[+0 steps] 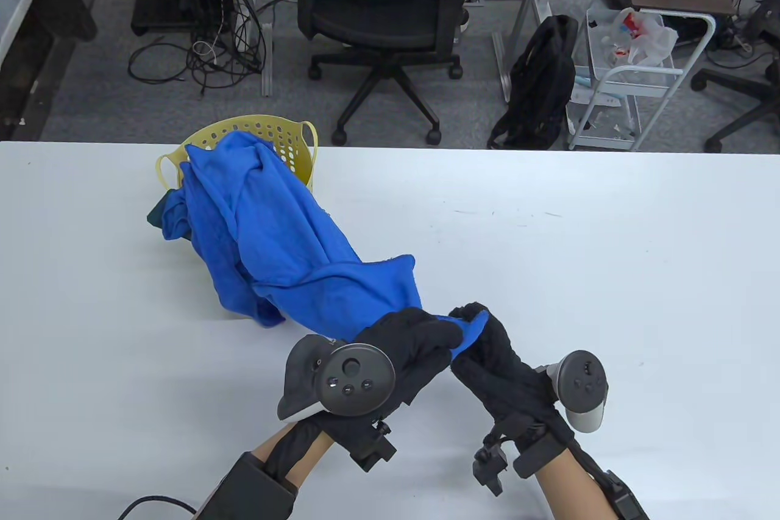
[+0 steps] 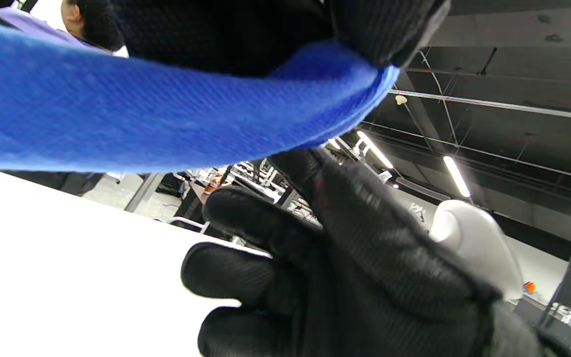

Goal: Fold and stack clothes and towels from laundry basket

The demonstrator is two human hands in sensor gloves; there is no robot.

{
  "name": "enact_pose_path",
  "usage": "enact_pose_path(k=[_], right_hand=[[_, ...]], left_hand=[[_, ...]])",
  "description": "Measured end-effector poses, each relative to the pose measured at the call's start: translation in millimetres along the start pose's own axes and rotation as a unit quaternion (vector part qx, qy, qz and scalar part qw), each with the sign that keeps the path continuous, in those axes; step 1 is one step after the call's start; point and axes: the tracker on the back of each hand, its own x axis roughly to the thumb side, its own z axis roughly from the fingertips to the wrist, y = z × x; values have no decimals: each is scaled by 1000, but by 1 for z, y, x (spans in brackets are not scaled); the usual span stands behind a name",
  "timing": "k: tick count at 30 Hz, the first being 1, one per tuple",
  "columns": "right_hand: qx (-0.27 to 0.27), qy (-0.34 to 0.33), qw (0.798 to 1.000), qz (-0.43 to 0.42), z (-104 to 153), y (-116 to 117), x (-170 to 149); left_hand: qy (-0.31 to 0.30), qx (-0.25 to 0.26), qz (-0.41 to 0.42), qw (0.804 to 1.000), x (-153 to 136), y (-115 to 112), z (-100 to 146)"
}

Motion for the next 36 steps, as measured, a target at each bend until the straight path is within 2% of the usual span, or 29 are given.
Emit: enact_pose_path(k=[3, 5, 7, 10, 12, 14, 16, 18, 19, 20, 22, 26, 28, 29, 30, 31, 32, 33, 34, 35, 36], right_hand=[[-9, 6, 999, -42, -1, -1, -2], [-30, 4, 998, -51, 0, -3, -2], [-25, 0, 999, -48, 0, -7, -2], [-45, 1, 998, -42, 2, -13, -1], [-52, 4, 998, -43, 3, -16, -1], [-62, 8, 997, -35, 4, -18, -2], [-70, 13, 997, -20, 5, -20, -3], [-71, 19, 997, -20, 5, -20, -5], [-69, 23, 997, -22, 5, -21, -5], [-68, 26, 997, -23, 5, -21, -6], [-70, 31, 997, -22, 5, -22, -7], [-68, 36, 997, -18, 5, -22, -8], [-63, 40, 997, -18, 3, -20, -10], [-59, 43, 997, -18, 3, -19, -12], [-57, 45, 997, -18, 3, -19, -13], [-57, 45, 997, -17, 2, -19, -13], [-58, 45, 997, -14, 2, -20, -13], [-64, 43, 997, -10, 2, -23, -12], [-69, 40, 997, -8, 2, -26, -11], [-80, 33, 996, -10, 3, -31, -9], [-90, 29, 995, -16, 4, -36, -7]], left_hand=[[-5, -2, -45, 999, -2, -5, 2], [-9, -13, -41, 999, -6, -6, 2], [-1, -22, -28, 999, -14, -3, 2], [34, -10, -51, 998, -40, 17, 0], [108, 13, -146, 983, -69, 40, -4], [182, 14, -269, 946, -96, 56, -13], [269, -60, -411, 869, -126, 66, -31], [325, -151, -458, 813, -146, 67, -45], [341, -167, -459, 803, -153, 67, -49], [348, -151, -457, 804, -157, 67, -53], [347, -81, -451, 818, -163, 67, -59], [371, 6, -458, 808, -162, 74, -63], [375, 80, -415, 825, -151, 87, -63], [364, 138, -367, 845, -140, 97, -61], [331, 181, -303, 875, -127, 107, -59], [298, 207, -246, 899, -116, 114, -57], [240, 238, -150, 929, -99, 122, -54], [186, 251, -58, 948, -81, 126, -50], [158, 248, -18, 956, -70, 127, -47], [133, 220, -4, 966, -60, 128, -45], [141, 183, -33, 972, -61, 126, -46]])
